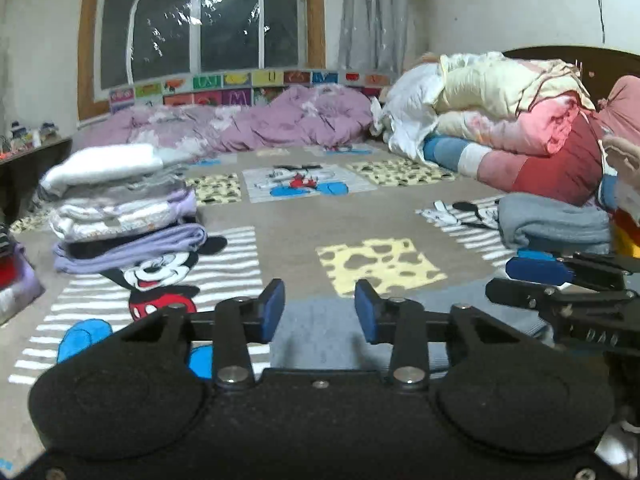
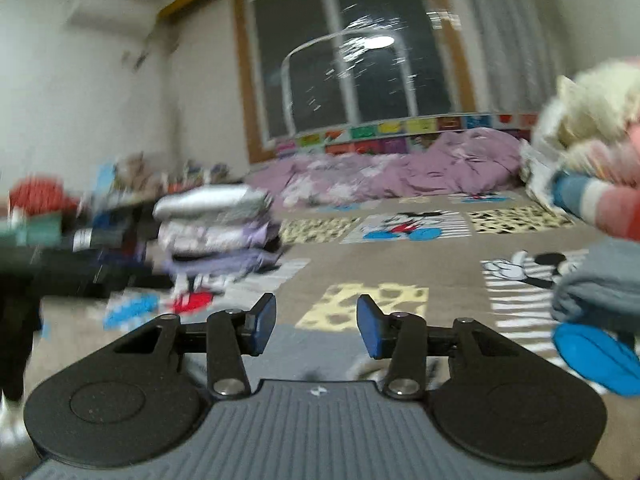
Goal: Fold clothes
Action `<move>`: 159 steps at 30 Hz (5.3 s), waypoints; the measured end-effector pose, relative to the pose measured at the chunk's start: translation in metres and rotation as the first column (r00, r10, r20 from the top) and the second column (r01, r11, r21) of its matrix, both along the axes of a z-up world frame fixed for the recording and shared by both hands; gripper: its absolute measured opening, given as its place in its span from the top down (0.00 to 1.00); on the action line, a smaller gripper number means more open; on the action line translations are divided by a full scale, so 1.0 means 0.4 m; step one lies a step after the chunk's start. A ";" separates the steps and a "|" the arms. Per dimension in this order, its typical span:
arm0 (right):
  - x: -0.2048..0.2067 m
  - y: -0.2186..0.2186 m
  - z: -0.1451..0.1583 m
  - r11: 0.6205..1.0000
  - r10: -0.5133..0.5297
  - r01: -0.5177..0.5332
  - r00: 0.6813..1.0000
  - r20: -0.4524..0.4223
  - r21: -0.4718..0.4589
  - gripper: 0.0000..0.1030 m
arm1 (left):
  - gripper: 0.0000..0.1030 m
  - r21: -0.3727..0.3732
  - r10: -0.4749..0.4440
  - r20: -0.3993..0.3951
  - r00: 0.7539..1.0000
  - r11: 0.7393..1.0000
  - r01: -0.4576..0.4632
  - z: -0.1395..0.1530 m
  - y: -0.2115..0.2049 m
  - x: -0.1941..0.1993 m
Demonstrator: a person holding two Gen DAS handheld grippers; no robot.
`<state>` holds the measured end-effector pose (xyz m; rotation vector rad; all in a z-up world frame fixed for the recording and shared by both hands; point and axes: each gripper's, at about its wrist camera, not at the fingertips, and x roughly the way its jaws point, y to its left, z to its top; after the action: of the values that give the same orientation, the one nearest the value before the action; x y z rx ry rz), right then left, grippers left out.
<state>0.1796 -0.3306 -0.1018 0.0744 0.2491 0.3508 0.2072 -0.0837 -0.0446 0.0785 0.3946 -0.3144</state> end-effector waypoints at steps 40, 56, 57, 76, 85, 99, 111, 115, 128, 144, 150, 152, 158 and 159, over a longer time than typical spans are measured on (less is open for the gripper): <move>-0.018 -0.198 -0.159 0.639 -0.041 0.367 0.894 -0.446 0.677 0.23 | 0.31 -0.680 -0.230 -0.499 0.836 0.701 -0.213 -0.176 0.301 0.086; 0.073 -0.120 -0.144 0.816 -0.045 0.287 0.896 -0.441 0.502 0.51 | 0.65 -0.641 -0.250 -0.464 0.850 0.757 -0.128 -0.178 0.231 0.155; 0.070 -0.120 -0.138 0.808 -0.043 0.284 0.902 -0.429 0.515 0.52 | 0.65 -0.650 -0.255 -0.455 0.853 0.750 -0.123 -0.172 0.237 0.156; 0.273 0.112 0.037 0.783 0.179 0.022 0.949 -0.260 0.622 0.53 | 0.66 -0.792 -0.058 -0.295 0.954 0.573 -0.211 -0.046 0.565 0.173; 0.397 0.286 0.043 0.774 0.269 -0.030 0.919 -0.287 0.632 0.53 | 0.66 -0.795 0.053 -0.347 0.937 0.514 -0.323 -0.102 0.707 0.189; 0.472 0.349 -0.109 0.794 0.299 0.065 0.824 -0.481 0.605 0.43 | 0.54 -0.698 0.068 -0.525 0.849 0.536 -0.474 -0.188 0.743 0.212; 0.482 0.357 0.015 0.793 0.308 -0.021 0.876 -0.371 0.609 0.54 | 0.66 -0.798 0.091 -0.330 0.939 0.505 -0.329 -0.047 0.752 0.213; 0.550 0.376 0.114 0.761 0.333 -0.067 0.894 -0.300 0.645 0.54 | 0.66 -0.833 0.097 -0.277 0.956 0.472 -0.289 0.046 0.778 0.288; 0.864 0.439 0.276 0.641 0.311 -0.074 0.935 -0.170 0.764 0.55 | 0.66 -0.870 0.135 -0.149 0.980 0.452 -0.195 0.176 0.864 0.618; 1.096 0.520 0.072 0.677 0.251 0.106 0.897 -0.364 0.729 0.55 | 0.68 -0.793 0.229 -0.347 0.909 0.446 -0.415 0.011 0.934 0.774; 1.091 0.533 0.093 0.713 0.219 0.124 0.895 -0.387 0.690 0.53 | 0.42 -0.749 0.232 -0.398 0.888 0.476 -0.460 0.046 0.932 0.772; 1.070 0.529 0.138 0.748 0.183 0.112 0.913 -0.365 0.654 0.49 | 0.28 -0.717 0.294 -0.399 0.868 0.490 -0.496 0.084 0.933 0.733; 0.964 0.512 0.278 0.865 0.086 0.068 0.955 -0.282 0.497 0.31 | 0.16 -0.600 0.342 -0.291 0.894 0.662 -0.448 0.191 0.869 0.616; 0.947 0.512 0.297 0.882 0.080 0.065 0.955 -0.284 0.468 0.20 | 0.15 -0.572 0.340 -0.283 0.897 0.691 -0.442 0.205 0.853 0.602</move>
<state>0.5585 -0.1260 0.0169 0.6158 0.4581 0.4031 0.4479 0.2575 0.0372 -0.6945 0.4332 -0.0075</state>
